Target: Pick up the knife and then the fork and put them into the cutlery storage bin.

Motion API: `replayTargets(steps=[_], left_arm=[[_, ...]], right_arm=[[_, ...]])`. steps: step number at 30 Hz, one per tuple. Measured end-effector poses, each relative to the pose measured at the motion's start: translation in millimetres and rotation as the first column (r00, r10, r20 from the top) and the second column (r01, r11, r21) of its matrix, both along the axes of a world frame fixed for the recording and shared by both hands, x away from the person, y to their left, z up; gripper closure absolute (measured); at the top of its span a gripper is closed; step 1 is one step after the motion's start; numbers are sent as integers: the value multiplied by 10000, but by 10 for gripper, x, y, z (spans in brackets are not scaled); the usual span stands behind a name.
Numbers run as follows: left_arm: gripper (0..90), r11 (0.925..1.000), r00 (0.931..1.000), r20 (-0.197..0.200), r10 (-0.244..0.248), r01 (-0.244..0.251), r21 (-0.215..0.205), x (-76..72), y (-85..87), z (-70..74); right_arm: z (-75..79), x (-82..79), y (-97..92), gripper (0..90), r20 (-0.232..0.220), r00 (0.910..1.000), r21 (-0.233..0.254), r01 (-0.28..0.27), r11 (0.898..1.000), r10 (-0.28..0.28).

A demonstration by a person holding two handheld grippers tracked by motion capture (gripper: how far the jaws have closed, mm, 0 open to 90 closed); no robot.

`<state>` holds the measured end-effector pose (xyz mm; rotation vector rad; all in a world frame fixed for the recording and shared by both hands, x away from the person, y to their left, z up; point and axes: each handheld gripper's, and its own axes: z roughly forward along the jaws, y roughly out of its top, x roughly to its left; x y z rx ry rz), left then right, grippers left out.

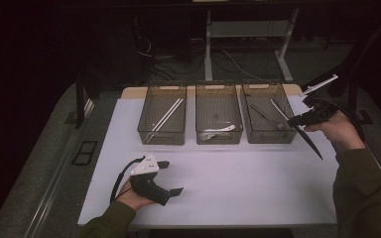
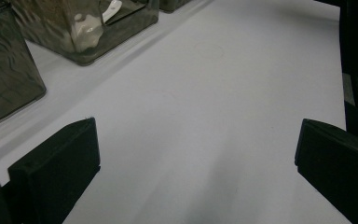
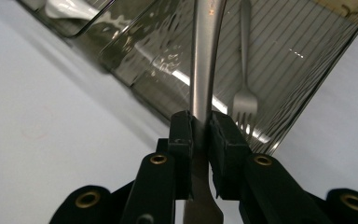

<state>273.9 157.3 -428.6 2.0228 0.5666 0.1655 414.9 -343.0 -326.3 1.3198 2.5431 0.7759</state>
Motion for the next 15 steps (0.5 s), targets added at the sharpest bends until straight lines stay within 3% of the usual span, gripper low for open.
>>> replayTargets(steps=[15], left_arm=[[0,10000,10000,17,-13,13,-66,-2,2,3]], right_arm=[[48,492,241,791,-243,9997,-396,37,9992,-46]])
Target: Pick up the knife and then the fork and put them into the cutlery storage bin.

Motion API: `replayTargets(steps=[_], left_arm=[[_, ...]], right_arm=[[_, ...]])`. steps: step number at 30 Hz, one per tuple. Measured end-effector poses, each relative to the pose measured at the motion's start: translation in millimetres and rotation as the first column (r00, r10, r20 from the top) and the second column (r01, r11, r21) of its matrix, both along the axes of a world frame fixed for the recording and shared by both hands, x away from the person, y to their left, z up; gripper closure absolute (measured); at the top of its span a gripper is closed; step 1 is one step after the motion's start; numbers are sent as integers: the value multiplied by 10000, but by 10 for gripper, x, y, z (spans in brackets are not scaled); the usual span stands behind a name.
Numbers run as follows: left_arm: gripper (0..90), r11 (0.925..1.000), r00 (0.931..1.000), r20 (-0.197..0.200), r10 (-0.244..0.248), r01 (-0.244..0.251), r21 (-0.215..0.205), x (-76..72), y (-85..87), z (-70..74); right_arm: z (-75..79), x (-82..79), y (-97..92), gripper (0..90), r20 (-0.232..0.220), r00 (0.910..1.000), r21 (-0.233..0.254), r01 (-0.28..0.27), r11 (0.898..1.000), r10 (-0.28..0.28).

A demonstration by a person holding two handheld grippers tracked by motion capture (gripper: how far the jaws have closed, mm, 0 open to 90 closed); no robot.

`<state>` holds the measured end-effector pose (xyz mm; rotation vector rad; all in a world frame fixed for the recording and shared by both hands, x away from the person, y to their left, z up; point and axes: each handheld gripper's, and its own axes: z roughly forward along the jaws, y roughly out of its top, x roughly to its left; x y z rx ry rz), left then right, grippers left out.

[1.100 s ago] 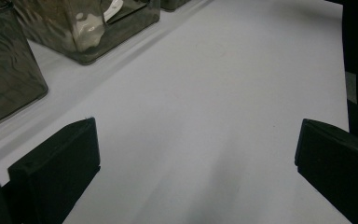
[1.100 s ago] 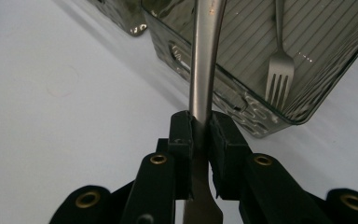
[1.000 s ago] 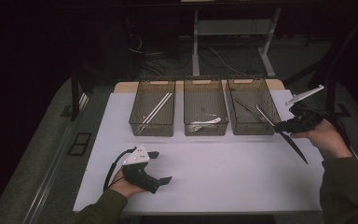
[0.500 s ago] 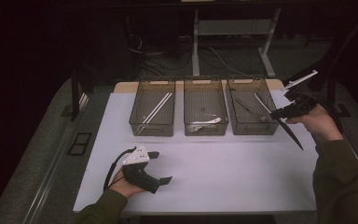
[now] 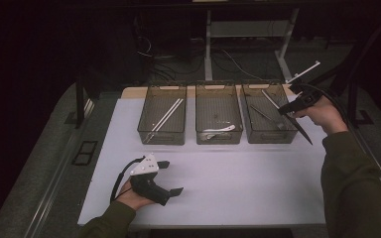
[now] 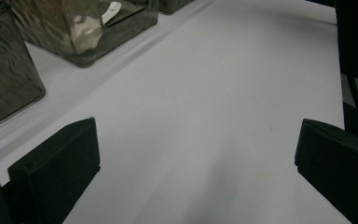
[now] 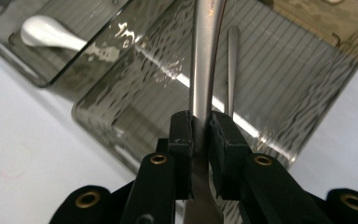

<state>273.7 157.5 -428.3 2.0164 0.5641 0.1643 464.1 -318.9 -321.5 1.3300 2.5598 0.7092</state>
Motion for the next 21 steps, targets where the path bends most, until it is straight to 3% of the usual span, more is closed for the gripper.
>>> replayTargets(steps=[14,21], left_arm=[[0,10000,10000,-39,-39,39,-81,-2,5,1],[0,9999,9999,-93,-49,47,-140,1,3,-2]], right_arm=[[14,429,206,791,-51,9998,-43,179,9998,-180],[7,606,272,791,129,9993,19,359,9994,-359]])
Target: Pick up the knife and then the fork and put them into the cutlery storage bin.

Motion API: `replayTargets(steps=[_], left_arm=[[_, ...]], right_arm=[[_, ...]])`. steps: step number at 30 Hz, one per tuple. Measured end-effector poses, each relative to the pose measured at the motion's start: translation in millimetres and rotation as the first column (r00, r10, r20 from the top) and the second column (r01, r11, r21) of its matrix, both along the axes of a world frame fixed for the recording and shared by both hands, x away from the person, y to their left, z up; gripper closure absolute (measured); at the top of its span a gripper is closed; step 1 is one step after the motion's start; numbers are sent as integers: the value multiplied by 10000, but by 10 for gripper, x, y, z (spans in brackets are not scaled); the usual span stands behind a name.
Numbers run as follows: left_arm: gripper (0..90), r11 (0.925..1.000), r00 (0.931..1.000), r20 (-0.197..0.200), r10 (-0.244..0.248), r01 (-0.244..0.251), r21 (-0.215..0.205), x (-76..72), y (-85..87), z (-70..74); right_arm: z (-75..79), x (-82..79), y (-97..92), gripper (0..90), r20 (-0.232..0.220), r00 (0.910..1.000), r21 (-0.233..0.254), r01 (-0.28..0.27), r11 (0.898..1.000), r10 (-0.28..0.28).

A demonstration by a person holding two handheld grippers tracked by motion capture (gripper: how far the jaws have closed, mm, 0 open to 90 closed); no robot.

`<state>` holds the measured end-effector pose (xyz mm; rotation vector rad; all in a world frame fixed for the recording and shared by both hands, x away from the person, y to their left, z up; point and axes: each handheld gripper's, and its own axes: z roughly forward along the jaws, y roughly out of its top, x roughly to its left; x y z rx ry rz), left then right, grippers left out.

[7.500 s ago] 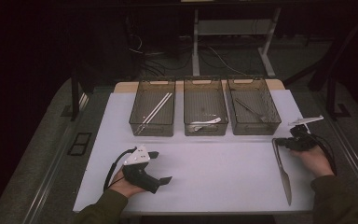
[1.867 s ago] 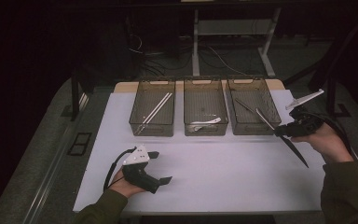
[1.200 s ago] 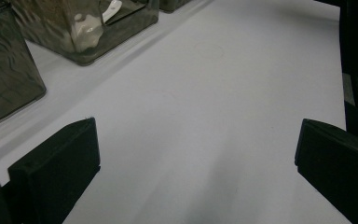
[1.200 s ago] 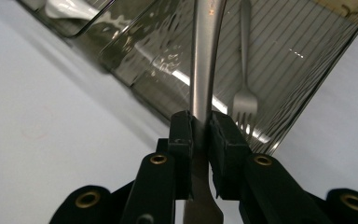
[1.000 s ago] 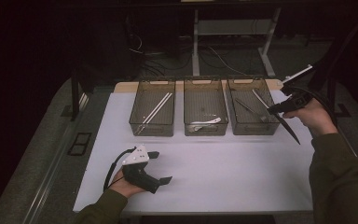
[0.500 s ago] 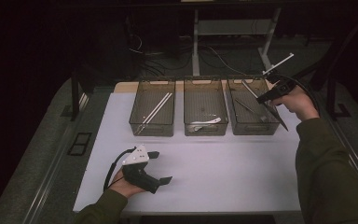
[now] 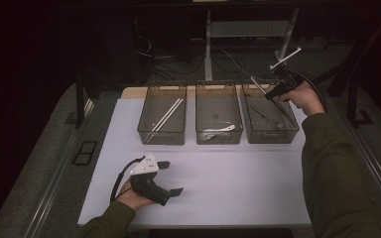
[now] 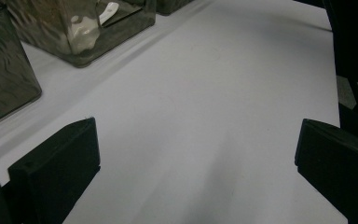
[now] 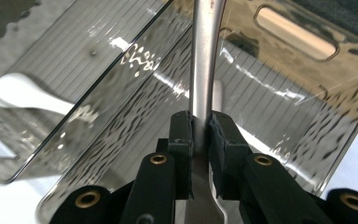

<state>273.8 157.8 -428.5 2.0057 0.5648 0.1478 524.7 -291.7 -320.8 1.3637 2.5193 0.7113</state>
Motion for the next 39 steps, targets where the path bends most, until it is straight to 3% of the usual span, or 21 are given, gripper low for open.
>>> replayTargets(steps=[8,16,22,25,30,39], left_arm=[[0,10000,10000,22,-33,33,20,-9,6,1],[0,10000,10000,25,-75,75,31,-8,6,-2],[0,10000,10000,4,-83,83,18,-8,-3,-8],[0,10000,10000,15,-72,72,11,-8,-1,-6],[0,10000,10000,19,-79,79,27,-12,-1,-4],[0,10000,10000,30,-43,43,-35,-3,7,-1]], right_arm=[[-168,113,31,791,-68,9991,27,416,9991,-416],[-465,102,44,789,-543,9972,-110,507,9987,-512],[-552,98,95,787,-573,9975,-352,391,9986,-411],[-554,94,99,767,-589,9972,22,470,9989,-468],[-501,59,66,703,-395,9977,181,549,9983,-542],[-331,-100,-33,518,478,9959,1358,703,9882,-774]])
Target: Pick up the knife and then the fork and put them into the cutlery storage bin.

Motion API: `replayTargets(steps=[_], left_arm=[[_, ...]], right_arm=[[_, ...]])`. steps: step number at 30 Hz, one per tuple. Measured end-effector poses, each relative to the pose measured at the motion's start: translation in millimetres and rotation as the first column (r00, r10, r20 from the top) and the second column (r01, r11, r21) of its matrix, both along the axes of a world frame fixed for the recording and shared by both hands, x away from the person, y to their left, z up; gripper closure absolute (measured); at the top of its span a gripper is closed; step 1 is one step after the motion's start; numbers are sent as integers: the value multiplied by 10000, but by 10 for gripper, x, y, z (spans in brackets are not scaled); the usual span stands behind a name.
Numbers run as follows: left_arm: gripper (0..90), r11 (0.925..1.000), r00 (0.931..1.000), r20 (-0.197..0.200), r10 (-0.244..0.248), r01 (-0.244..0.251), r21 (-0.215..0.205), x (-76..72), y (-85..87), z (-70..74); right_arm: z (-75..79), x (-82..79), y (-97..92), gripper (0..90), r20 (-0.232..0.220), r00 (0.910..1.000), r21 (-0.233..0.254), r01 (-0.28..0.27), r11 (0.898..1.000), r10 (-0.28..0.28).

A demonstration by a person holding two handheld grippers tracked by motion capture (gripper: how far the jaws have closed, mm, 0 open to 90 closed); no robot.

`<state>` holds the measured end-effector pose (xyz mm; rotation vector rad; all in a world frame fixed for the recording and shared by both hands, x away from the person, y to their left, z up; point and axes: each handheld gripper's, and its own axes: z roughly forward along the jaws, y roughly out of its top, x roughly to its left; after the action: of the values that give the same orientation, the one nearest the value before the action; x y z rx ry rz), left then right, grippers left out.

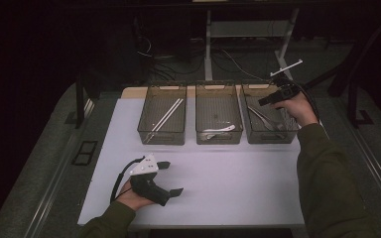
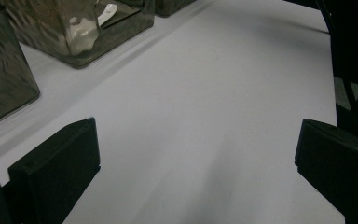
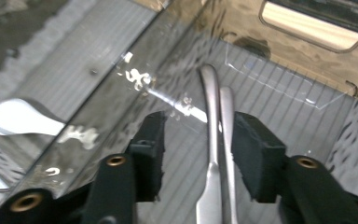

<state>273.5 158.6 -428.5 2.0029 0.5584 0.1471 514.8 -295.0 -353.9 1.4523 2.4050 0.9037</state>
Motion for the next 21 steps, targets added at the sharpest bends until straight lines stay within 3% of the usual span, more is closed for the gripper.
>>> replayTargets(steps=[10,17,21], left_arm=[[0,10000,10000,61,19,-19,16,15,7,7],[0,10000,10000,50,40,-40,-5,46,22,9],[0,10000,10000,62,64,-64,-28,62,23,12]], right_arm=[[56,-202,-65,385,864,9963,549,-24,9985,-24],[86,-351,-102,296,1583,9865,1055,264,9941,-430],[81,-465,-120,268,1932,9803,1249,165,9920,-407]])
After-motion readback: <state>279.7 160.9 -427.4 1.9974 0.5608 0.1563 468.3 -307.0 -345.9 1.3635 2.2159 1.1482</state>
